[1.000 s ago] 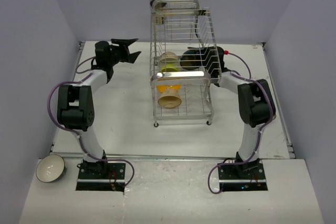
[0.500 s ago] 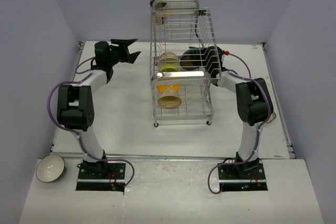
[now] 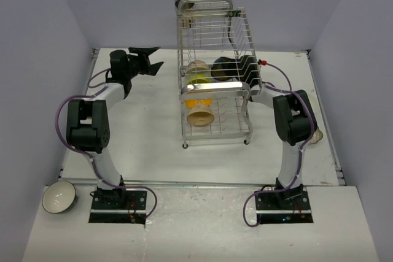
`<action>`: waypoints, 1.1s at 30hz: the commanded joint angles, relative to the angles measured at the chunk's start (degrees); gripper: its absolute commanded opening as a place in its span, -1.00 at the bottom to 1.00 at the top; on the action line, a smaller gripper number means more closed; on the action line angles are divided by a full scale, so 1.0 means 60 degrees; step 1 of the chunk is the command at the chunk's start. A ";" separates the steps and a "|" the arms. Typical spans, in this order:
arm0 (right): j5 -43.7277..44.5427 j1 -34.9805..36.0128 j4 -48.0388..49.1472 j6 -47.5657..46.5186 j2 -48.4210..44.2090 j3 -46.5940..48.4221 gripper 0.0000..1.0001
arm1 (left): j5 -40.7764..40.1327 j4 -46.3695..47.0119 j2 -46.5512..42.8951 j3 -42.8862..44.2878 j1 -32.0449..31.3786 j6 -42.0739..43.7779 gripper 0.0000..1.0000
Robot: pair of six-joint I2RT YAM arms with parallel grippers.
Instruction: Unload the bowls from the dish rack
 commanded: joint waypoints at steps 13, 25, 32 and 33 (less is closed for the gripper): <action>-0.0031 -0.0203 0.1956 -0.1522 -0.0521 -0.0315 -1.00 | -0.0015 0.0278 -0.0405 -0.0767 0.0051 0.0486 0.36; -0.0983 -0.0027 0.4826 -0.1329 -0.0316 -0.0477 -1.00 | -0.0088 0.1243 -0.0391 -0.1498 0.0037 0.0530 0.37; -0.1452 -0.0013 0.6714 -0.1696 0.0005 -0.0638 -1.00 | -0.0205 0.2152 -0.0376 -0.2305 -0.0036 0.0501 0.37; -0.1598 -0.0013 0.6950 -0.1711 0.0064 -0.0624 -1.00 | -0.0191 0.2341 -0.0333 -0.2392 -0.0036 0.0530 0.37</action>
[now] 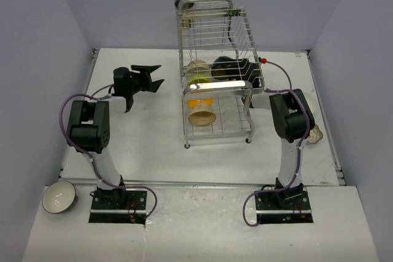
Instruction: Unload the bowls from the dish rack
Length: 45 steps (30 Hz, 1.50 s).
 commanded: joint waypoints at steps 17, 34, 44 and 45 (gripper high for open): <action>-0.1871 0.0082 0.7709 -0.1151 0.0884 0.0464 -1.00 | 0.0449 0.3447 0.0737 -0.0928 -0.0128 0.0209 0.37; -0.2383 0.0082 0.7081 -0.1591 -0.0769 -0.0416 -1.00 | 0.0450 0.3742 0.0488 -0.1017 -0.0201 0.0034 0.37; -0.2573 -0.0195 0.5323 -0.2206 -0.2600 -0.1090 -1.00 | 0.0230 0.3640 0.0210 -0.0300 -0.0582 -0.0654 0.36; -0.2603 -0.0269 0.5148 -0.2250 -0.2777 -0.1177 -1.00 | 0.0201 0.3567 0.0181 -0.0125 -0.0640 -0.0684 0.36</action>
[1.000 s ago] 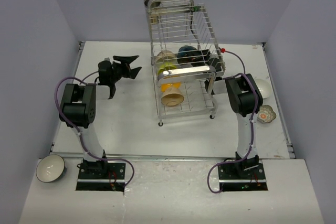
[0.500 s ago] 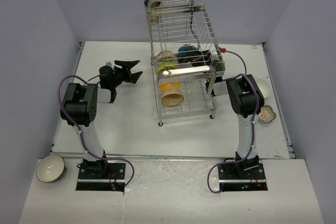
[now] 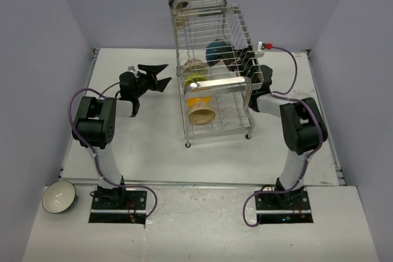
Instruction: Unload the bowls from the dish rack
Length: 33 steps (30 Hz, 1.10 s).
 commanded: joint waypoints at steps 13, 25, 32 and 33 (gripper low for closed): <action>-0.0730 -0.1941 -0.1840 -0.1471 -0.3464 -0.1619 -1.00 | -0.0186 -0.1162 -0.0772 0.1722 -0.0336 -0.0328 0.36; 0.0629 -0.3391 -1.2529 -0.5529 -0.3555 0.3253 -1.00 | 0.0253 -0.1602 -0.0640 0.1737 -0.0336 -0.0474 0.36; 0.1069 -0.4432 -1.7681 -0.6555 -0.0702 0.8306 -1.00 | 0.0488 -0.2159 -0.0362 0.2250 -0.0292 0.0024 0.36; 0.1216 -0.4520 -1.8069 -0.6744 -0.0479 0.9254 -1.00 | 0.0488 -0.2159 -0.0332 0.2221 -0.0306 -0.0005 0.36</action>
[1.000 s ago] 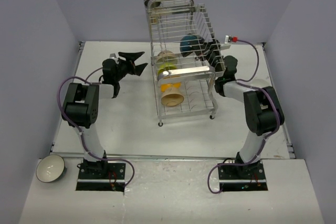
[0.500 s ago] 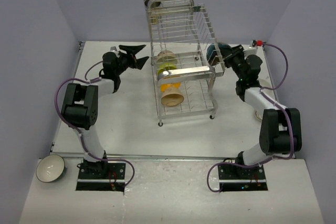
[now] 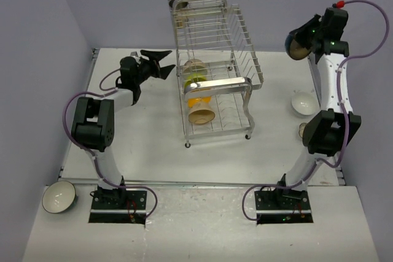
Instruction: Unload the bowls from the dish rack
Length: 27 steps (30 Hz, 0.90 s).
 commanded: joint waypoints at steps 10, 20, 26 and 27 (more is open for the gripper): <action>0.0595 -0.0962 -0.4377 -0.1579 0.2501 0.3869 -1.00 | 0.0218 0.0024 0.0493 0.0441 -0.0110 -0.0002 0.36; 0.0800 -0.1153 -0.4510 -0.2400 0.3513 0.4206 -1.00 | 0.0248 0.0800 0.0742 0.0016 -0.0169 -0.0339 0.36; 0.0932 -0.1153 -0.4232 -0.2635 0.3966 0.4190 -1.00 | 0.0277 0.0918 0.0684 -0.0073 -0.0169 -0.0325 0.36; 0.0918 -0.1153 -0.4217 -0.2664 0.4083 0.4322 -1.00 | 0.0277 0.0918 0.0684 -0.0073 -0.0169 -0.0310 0.36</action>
